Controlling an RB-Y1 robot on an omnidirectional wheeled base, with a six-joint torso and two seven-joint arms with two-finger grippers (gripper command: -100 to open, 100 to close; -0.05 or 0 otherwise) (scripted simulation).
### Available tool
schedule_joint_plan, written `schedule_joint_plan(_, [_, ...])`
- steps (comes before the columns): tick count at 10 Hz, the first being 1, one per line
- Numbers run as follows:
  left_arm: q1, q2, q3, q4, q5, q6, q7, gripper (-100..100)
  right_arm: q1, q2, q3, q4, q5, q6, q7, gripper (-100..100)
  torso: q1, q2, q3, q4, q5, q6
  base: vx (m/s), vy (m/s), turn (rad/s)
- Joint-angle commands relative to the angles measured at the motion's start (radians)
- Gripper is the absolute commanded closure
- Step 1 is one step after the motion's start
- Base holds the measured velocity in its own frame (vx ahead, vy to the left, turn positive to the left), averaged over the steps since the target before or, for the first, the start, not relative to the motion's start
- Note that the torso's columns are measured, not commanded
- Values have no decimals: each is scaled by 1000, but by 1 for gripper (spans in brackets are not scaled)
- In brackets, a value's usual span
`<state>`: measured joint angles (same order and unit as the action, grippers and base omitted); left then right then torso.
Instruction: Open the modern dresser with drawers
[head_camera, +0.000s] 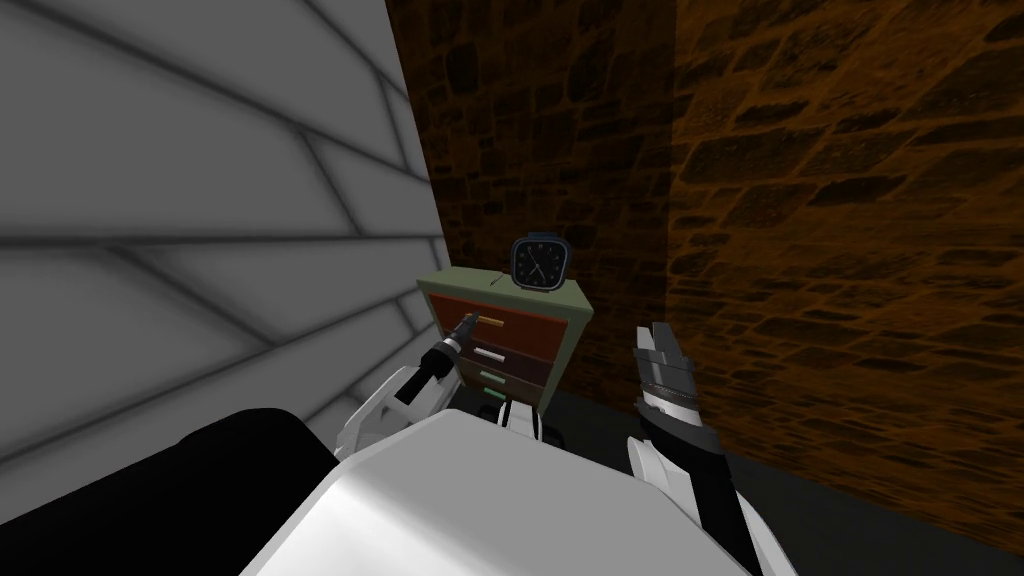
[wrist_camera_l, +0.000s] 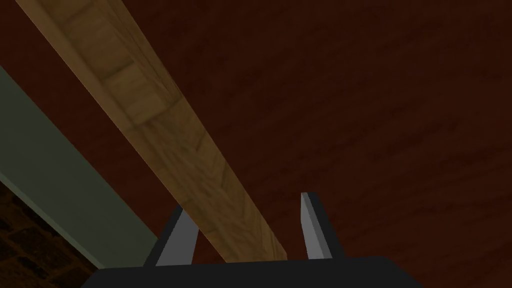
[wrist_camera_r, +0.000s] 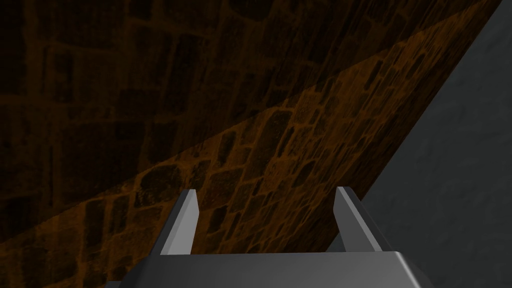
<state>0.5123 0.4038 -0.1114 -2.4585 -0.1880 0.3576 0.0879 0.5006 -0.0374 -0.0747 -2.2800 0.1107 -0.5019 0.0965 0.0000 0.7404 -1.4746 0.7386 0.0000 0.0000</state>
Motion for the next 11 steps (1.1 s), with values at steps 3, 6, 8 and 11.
schedule_joint_plan(3, [32, 14, -12, -41, -10, -6, 9, 100, -1, 0, 0, 0, 0, 0, 0, 0, 2, 3, 3, -1, 2, -1, -200, 16, 41])
schedule_joint_plan(6, [46, 19, -22, -47, -14, -10, 13, 100, 0, 0, 0, 0, 0, 0, 0, 0, 3, -5, -4, -1, 0, -2, -156, 24, 23])
schedule_joint_plan(8, [15, 42, -1, -75, 17, 39, 18, -100, 0, 0, 0, 0, 0, 0, 0, 0, 1, -1, 0, -1, 1, -1, -154, -2, 16])
schedule_joint_plan(11, [-19, 62, 21, -95, 47, 98, 20, -100, 0, 0, 0, 0, 0, 0, 0, 0, 1, -13, -8, -3, 0, 0, -3, -12, -21])
